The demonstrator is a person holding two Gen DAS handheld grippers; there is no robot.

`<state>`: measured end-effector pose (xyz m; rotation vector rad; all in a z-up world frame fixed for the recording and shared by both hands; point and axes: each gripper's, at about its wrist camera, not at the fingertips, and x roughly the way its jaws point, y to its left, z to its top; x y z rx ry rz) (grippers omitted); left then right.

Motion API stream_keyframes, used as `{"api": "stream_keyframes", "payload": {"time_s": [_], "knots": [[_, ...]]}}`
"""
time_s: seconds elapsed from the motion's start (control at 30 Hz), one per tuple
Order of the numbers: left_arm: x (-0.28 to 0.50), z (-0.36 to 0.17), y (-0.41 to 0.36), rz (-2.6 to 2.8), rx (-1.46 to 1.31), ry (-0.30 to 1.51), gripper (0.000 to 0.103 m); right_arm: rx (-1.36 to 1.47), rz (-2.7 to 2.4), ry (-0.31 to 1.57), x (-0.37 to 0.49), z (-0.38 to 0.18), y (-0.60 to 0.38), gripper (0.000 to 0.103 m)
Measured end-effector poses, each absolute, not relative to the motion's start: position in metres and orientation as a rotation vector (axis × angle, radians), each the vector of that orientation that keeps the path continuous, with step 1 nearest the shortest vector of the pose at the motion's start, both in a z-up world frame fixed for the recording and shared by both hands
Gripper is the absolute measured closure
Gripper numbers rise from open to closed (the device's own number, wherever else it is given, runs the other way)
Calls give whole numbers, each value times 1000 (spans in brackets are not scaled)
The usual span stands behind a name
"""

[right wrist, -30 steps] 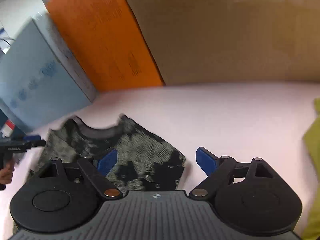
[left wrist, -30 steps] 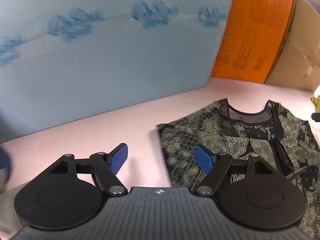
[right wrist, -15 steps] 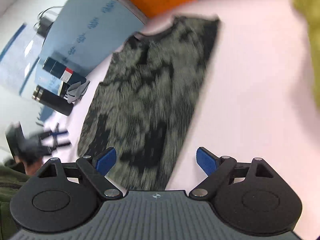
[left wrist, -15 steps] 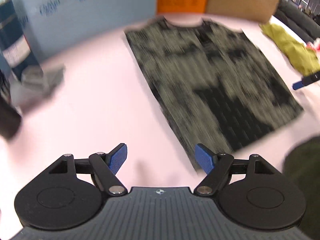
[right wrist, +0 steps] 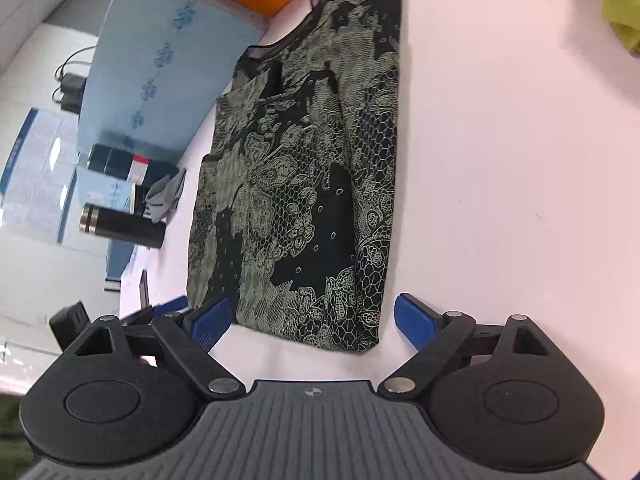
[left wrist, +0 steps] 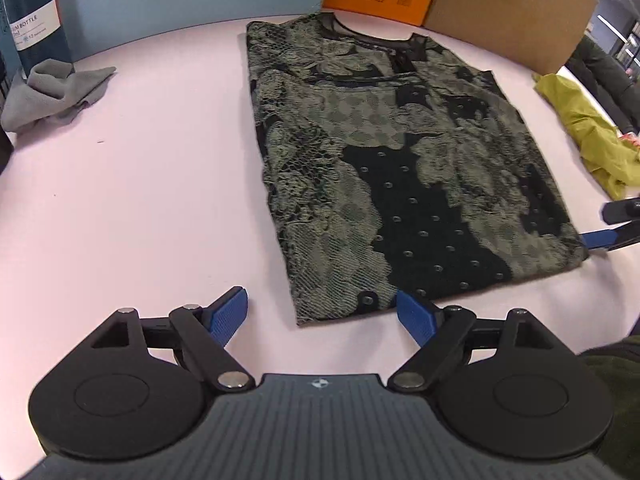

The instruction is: Fold clothes

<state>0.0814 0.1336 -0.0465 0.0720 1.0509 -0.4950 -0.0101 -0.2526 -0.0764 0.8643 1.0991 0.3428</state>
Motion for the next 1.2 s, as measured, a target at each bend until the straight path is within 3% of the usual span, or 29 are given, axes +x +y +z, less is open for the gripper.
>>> {"api": "stream_keyframes", "payload": {"time_s": [0.17, 0.23, 0.27, 0.3, 0.33, 0.37, 0.4, 0.43, 0.7, 0.93, 1.2], "knots": [[87, -46, 138, -445, -13, 1062, 21, 859, 325, 1117, -6, -75, -248, 14], [92, -49, 137, -427, -35, 1069, 26, 850, 328, 1115, -5, -76, -246, 15], [93, -50, 136, -422, -36, 1070, 32, 847, 327, 1114, -5, -76, -246, 16], [92, -50, 132, -431, 0, 1063, 45, 841, 323, 1114, -4, -76, -246, 18], [90, -49, 127, -439, 36, 1056, 57, 826, 315, 1120, -3, -76, -246, 30], [89, -49, 123, -448, 73, 1049, 86, 796, 305, 1134, -2, -76, -244, 65], [86, -48, 119, -460, 113, 1042, 101, 770, 296, 1159, -1, -77, -243, 91], [85, -47, 117, -479, 132, 1033, 101, 762, 289, 1198, 1, -82, -242, 100], [95, -12, 113, -507, 224, 938, 101, 1029, 356, 1100, -3, -84, -261, 100], [171, 31, 93, -461, 194, 814, 101, 1297, 369, 850, 42, -73, -289, 100], [280, 36, 38, -446, 211, 786, 101, 1288, 301, 717, 138, -61, -313, 100]]}}
